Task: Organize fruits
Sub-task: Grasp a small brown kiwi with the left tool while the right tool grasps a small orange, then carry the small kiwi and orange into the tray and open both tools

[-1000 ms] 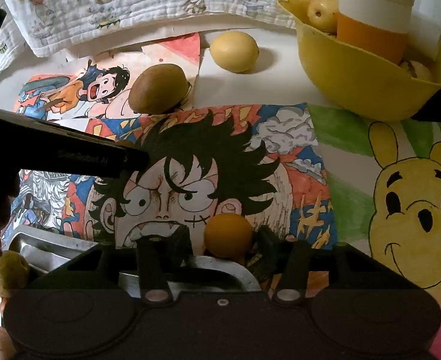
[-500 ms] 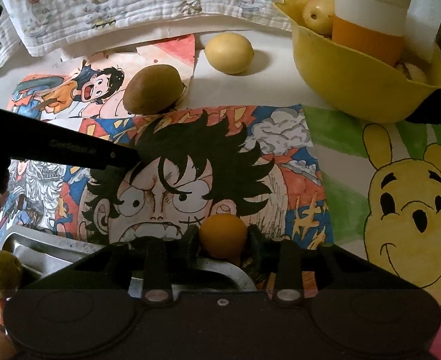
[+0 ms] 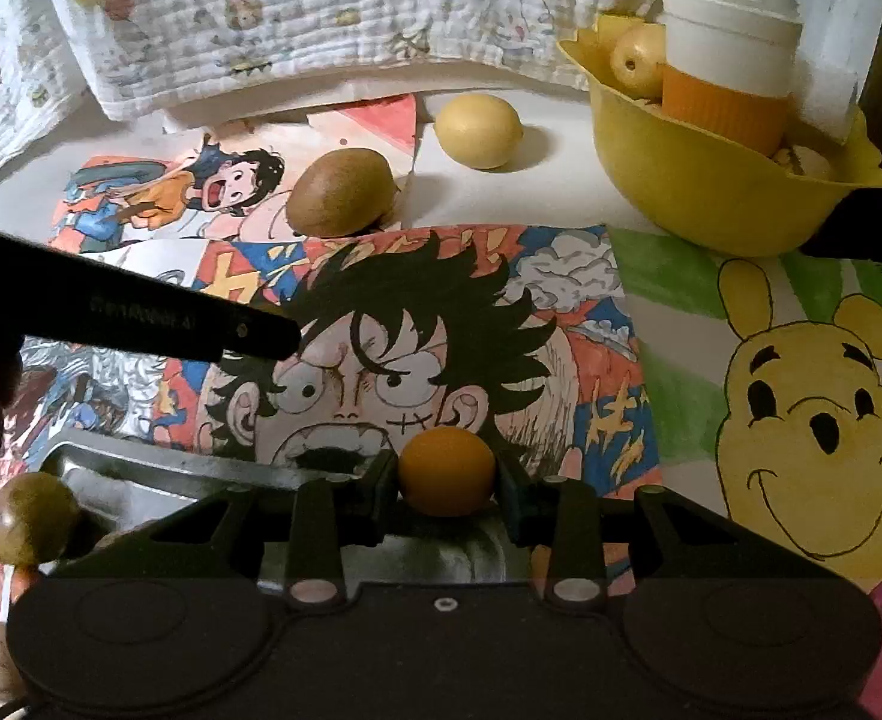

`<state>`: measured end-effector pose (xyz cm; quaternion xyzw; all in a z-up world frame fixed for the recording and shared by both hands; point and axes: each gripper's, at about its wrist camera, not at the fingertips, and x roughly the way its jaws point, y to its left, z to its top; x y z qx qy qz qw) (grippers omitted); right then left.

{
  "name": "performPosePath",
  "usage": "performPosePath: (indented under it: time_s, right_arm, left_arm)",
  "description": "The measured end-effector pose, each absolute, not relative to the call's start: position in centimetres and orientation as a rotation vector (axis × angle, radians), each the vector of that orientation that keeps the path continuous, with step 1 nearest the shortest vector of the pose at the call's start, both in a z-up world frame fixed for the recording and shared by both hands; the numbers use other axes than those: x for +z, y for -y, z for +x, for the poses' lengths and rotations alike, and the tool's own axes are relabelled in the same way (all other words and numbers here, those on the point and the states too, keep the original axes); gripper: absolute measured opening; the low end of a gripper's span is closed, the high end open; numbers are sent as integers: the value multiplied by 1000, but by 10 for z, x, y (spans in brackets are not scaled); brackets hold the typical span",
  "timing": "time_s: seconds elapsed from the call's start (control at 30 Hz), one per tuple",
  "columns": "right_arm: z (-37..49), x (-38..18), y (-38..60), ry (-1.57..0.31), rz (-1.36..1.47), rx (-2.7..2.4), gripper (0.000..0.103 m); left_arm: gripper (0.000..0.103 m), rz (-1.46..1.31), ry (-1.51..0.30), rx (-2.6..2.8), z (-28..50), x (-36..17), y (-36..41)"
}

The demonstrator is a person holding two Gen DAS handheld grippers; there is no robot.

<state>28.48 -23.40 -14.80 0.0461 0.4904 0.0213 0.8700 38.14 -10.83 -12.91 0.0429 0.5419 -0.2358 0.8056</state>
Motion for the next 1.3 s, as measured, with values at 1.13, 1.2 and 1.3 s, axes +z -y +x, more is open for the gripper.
performPosePath:
  time_s: [1.13,1.2,1.3]
  right_arm:
    - [222,-151,232,-1155,67,184,38]
    - [222,-151,233,-1153,67,190,40]
    - [219,-150,237,-1157,91,200,41]
  left_arm:
    - [31,131,-1326,-444,316,-141,119]
    - [31,125,-1332,-432,317,-141,119]
    - [36,114,-1337,-410,318,-138,118]
